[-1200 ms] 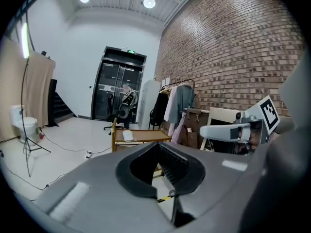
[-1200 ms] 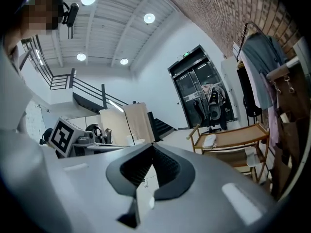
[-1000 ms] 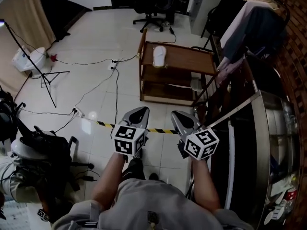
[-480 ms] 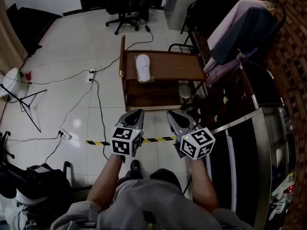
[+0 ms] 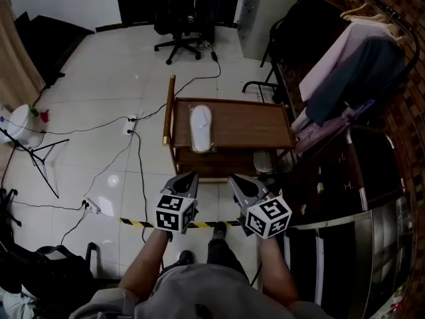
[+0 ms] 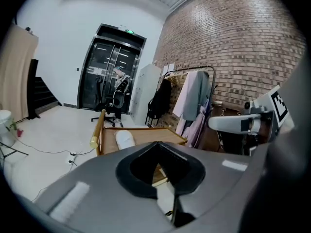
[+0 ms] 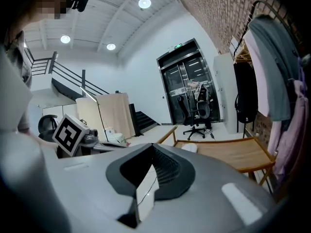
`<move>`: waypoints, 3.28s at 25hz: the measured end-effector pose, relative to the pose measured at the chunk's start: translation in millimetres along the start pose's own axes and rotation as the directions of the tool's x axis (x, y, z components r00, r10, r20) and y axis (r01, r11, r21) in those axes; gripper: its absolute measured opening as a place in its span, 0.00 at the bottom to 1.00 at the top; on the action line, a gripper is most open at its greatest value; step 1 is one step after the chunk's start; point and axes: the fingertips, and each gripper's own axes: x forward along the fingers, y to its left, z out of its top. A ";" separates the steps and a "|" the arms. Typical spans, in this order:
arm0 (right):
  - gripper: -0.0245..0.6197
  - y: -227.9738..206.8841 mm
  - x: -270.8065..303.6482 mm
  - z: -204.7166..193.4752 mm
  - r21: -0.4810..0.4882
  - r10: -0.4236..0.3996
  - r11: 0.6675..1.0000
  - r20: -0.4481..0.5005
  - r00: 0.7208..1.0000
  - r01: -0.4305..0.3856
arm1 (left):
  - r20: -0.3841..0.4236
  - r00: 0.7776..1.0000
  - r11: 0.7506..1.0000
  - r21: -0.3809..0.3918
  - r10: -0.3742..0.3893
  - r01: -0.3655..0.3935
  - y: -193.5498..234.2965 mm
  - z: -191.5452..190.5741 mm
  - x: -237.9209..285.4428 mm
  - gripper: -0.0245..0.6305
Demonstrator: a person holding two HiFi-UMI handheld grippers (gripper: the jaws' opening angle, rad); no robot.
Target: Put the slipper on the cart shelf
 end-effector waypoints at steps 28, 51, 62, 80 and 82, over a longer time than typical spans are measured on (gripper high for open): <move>0.04 -123.9 111.6 -27.5 0.050 0.094 0.995 -0.188 0.978 -0.086 | -0.228 0.954 0.924 -0.282 0.196 -0.257 134.1 -68.5 200.9 0.43; 0.04 -132.9 89.0 -22.0 0.053 -0.055 0.996 -0.187 0.981 0.066 | -0.207 0.976 0.907 -0.395 0.071 -0.150 108.0 -54.1 214.2 0.14; 0.04 -114.5 14.1 -26.6 0.078 -0.269 0.957 -0.112 0.957 0.278 | -0.165 0.979 0.964 -0.257 -0.118 0.073 40.9 -20.3 178.0 0.14; 0.04 -13.8 -238.2 -101.0 0.213 -0.583 0.796 0.023 0.812 0.566 | -0.276 0.904 0.945 -0.079 -0.328 0.318 -144.8 -87.3 36.8 0.14; 0.04 -1.5 -266.1 -112.2 0.229 -0.613 0.772 0.027 0.789 0.592 | -0.310 0.886 0.938 -0.067 -0.344 0.340 -162.2 -108.5 16.4 0.14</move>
